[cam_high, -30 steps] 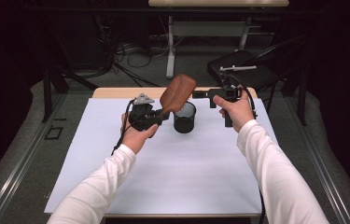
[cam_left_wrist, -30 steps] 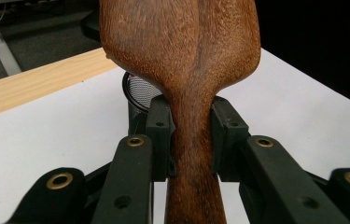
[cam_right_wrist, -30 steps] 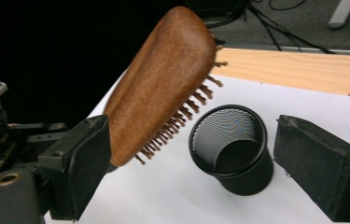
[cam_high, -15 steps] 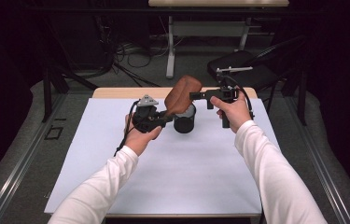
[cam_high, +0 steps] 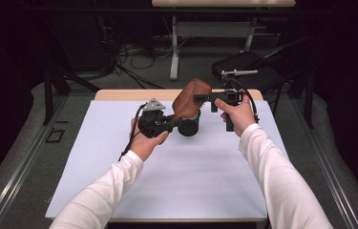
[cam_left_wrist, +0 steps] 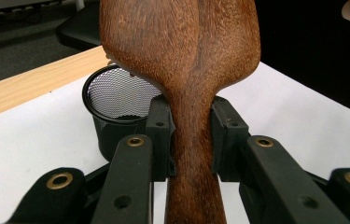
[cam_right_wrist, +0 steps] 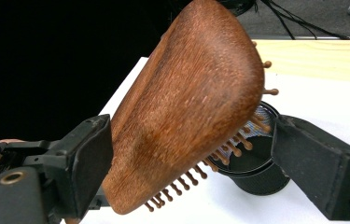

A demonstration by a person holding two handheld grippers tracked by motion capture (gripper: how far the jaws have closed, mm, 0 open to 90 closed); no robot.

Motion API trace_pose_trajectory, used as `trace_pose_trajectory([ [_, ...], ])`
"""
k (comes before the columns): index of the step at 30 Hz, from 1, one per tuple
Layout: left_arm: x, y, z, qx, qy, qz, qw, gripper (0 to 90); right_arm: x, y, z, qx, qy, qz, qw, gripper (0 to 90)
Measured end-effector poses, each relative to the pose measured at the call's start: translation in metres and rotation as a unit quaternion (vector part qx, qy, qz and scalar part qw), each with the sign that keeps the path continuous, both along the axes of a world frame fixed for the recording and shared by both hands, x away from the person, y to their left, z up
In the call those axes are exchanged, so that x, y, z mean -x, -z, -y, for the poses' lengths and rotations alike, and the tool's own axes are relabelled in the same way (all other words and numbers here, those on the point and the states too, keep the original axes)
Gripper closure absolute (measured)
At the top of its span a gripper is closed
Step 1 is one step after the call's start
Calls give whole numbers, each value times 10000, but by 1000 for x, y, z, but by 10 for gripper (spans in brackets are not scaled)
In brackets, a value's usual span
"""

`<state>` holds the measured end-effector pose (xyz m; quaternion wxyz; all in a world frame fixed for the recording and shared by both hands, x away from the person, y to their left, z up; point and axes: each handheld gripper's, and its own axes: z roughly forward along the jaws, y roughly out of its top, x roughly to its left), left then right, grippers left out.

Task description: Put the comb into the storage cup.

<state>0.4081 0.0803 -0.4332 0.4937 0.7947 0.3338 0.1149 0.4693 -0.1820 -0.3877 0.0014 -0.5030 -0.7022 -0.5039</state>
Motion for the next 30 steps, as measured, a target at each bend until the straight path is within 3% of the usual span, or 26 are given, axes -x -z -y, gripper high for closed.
trace_pose_trajectory([
  [30,4,1,4,79,113,18,9999,721,-5,12,-14,-212,-188,-94,9996,140],
])
